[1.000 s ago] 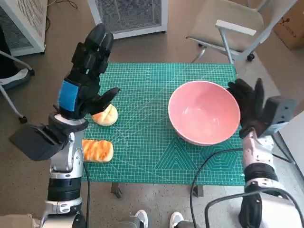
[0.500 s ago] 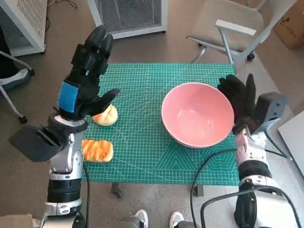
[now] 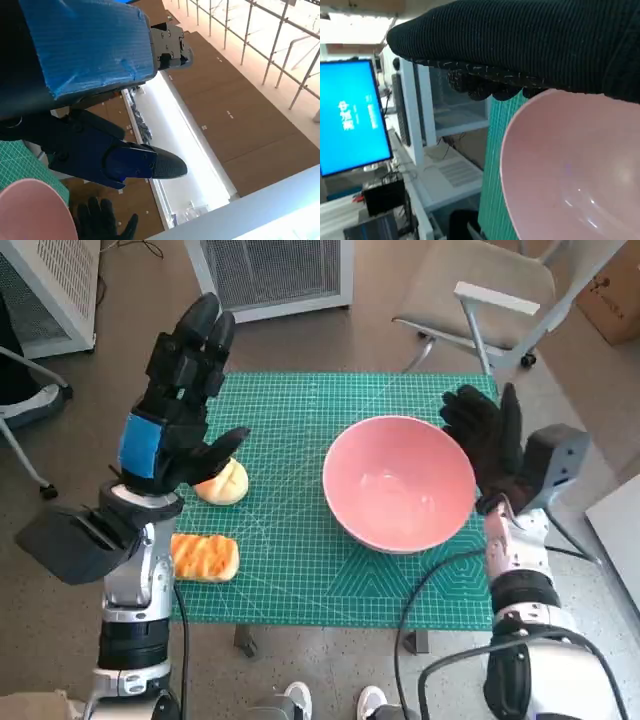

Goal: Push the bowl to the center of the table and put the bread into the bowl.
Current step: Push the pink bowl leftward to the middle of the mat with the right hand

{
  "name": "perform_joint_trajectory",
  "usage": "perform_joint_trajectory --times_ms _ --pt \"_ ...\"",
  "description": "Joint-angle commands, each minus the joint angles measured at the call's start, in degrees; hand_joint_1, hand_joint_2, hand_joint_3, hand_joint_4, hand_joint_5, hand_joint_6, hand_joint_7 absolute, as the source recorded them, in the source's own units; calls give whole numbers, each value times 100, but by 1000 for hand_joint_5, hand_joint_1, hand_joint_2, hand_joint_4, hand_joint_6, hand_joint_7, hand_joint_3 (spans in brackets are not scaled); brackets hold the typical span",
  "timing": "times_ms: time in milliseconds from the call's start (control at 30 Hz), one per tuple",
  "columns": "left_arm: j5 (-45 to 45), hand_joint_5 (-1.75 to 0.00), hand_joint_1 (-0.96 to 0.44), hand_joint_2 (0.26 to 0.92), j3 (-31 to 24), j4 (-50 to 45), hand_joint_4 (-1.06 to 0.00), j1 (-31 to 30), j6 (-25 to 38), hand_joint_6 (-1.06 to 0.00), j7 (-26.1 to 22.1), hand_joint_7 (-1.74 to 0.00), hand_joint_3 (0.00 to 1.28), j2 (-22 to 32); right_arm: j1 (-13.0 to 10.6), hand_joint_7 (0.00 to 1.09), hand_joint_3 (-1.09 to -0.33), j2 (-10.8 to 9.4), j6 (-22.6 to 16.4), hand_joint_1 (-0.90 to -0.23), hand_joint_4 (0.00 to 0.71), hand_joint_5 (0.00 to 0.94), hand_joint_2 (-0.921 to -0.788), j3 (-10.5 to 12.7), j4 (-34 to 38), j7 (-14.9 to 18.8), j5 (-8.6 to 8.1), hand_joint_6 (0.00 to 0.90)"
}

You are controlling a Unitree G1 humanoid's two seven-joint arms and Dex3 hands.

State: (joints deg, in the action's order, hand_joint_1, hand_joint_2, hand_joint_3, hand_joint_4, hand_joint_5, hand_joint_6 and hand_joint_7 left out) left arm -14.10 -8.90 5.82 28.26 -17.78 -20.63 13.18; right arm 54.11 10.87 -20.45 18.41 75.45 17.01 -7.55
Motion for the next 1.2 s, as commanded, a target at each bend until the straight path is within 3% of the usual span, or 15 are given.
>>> perform_joint_trajectory --times_ms 33,600,1200 --pt "-2 0 -557 921 -3 -126 -78 -78 65 1 50 -384 210 12 58 90 -757 -118 15 -576 274 0 -921 -30 23 41 39 358" --pt "25 0 -543 921 -45 -463 -73 -231 231 1 170 -379 218 60 214 88 -800 -411 -11 -544 272 2 -921 -68 23 11 19 357" --pt "27 -1 -539 921 -64 -769 -68 -379 430 1 272 -372 227 87 336 99 -787 -657 16 -563 302 12 -921 -101 16 -36 45 379"
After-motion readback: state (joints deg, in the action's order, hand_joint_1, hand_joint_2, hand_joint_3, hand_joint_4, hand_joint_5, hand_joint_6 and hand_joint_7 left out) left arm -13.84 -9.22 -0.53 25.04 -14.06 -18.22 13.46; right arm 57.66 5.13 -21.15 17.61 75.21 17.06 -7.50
